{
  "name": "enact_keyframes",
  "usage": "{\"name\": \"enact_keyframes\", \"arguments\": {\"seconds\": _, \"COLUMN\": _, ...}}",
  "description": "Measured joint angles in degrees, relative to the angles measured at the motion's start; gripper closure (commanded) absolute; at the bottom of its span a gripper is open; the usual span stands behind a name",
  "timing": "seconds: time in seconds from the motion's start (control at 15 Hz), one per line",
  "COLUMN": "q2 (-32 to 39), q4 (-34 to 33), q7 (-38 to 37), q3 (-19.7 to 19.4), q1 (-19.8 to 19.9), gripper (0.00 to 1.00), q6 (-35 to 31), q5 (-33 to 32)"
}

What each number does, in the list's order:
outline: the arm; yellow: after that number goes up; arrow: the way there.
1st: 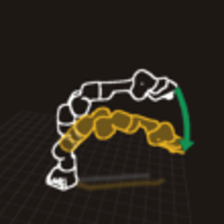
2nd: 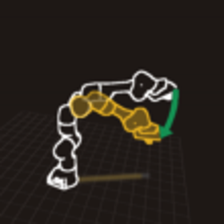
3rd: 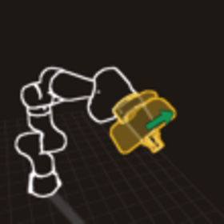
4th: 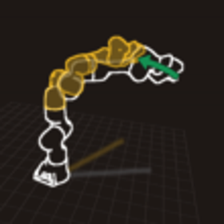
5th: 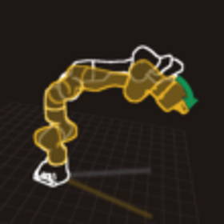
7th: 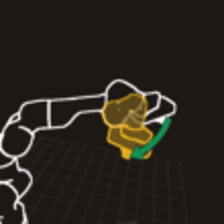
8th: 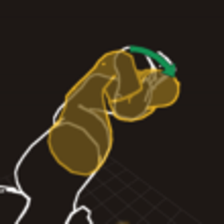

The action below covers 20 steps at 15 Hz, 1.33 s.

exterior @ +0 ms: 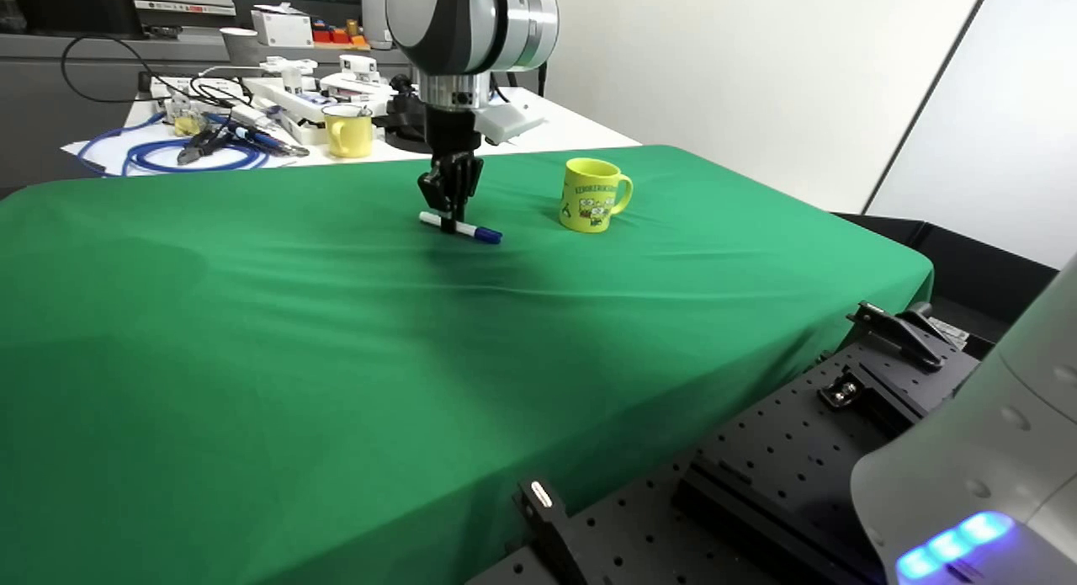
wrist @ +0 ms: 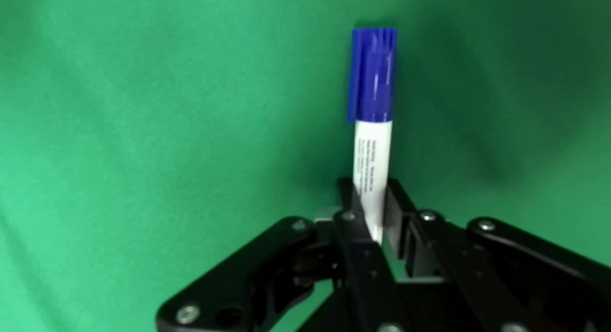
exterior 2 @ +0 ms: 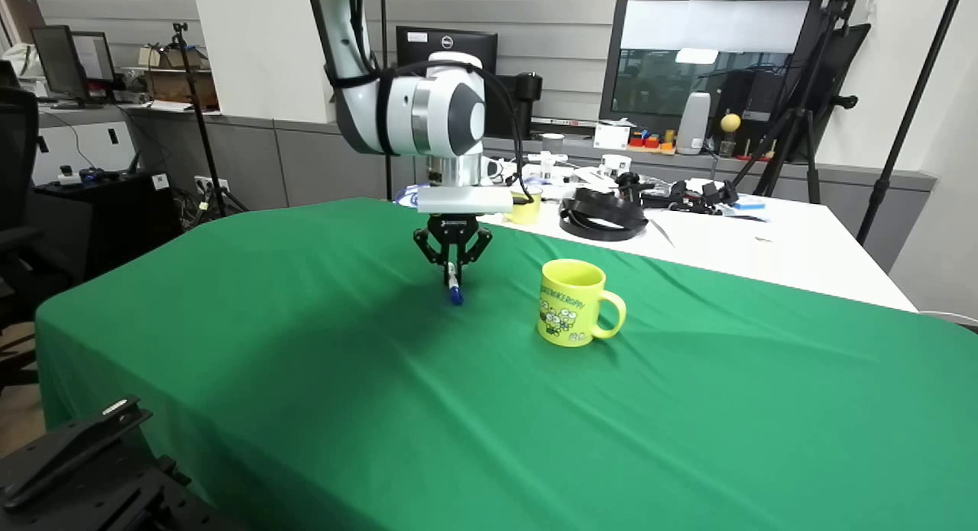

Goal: Put the marker in the mug

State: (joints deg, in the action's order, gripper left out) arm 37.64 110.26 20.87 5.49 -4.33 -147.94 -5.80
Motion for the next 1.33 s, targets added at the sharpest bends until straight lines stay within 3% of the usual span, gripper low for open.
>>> {"name": "enact_keyframes", "arguments": {"seconds": 0.67, "q2": -3.06, "q4": -0.73, "q7": -0.82, "q3": -1.07, "q1": -0.61, "gripper": 0.96, "q6": -0.11, "q5": -3.41}}
{"name": "enact_keyframes", "arguments": {"seconds": 1.33, "q2": -9.37, "q4": -0.68, "q7": -1.35, "q3": -5.52, "q1": -0.67, "gripper": 0.96, "q6": 1.59, "q5": -11.61}}
